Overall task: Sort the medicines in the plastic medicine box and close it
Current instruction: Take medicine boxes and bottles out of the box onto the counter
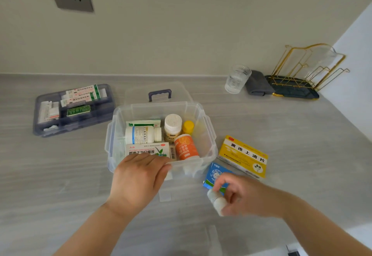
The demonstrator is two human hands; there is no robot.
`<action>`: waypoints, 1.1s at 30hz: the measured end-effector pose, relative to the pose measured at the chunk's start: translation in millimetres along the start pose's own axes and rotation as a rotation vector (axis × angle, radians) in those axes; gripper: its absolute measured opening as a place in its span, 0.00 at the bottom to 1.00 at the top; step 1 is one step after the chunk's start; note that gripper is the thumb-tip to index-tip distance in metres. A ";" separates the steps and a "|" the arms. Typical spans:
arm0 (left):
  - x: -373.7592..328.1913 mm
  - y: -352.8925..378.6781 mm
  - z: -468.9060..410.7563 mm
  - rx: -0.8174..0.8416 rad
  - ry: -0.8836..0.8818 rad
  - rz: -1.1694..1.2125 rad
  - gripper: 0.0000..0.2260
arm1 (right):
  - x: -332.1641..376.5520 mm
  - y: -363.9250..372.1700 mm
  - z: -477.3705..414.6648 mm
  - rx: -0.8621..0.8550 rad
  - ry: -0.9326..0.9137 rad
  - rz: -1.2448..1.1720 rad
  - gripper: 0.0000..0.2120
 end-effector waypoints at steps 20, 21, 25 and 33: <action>2.2 -0.1 0.8 0.006 -0.026 -0.014 0.23 | 103.6 -73.2 -38.4 -0.481 -0.233 0.067 0.11; 2.4 0.5 1.3 0.002 -0.025 -0.017 0.19 | 104.2 -67.5 -61.1 -0.385 -0.146 0.082 0.14; 3.2 -0.2 2.0 -0.036 -0.013 -0.022 0.23 | 94.2 -48.9 -112.7 -0.269 0.137 0.454 0.28; 2.0 -3.5 2.7 -0.092 0.024 -0.033 0.28 | 82.8 -50.1 -124.2 -0.386 0.234 0.562 0.34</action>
Point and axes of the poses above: each hand's wrist, its own z-axis away from the middle knuckle, its own y-axis out of the palm, x = y × z, the point moved 9 cm from there along -z, towards the middle knuckle, and after that the axes turned 1 degree about x, right-handed, at the moved point
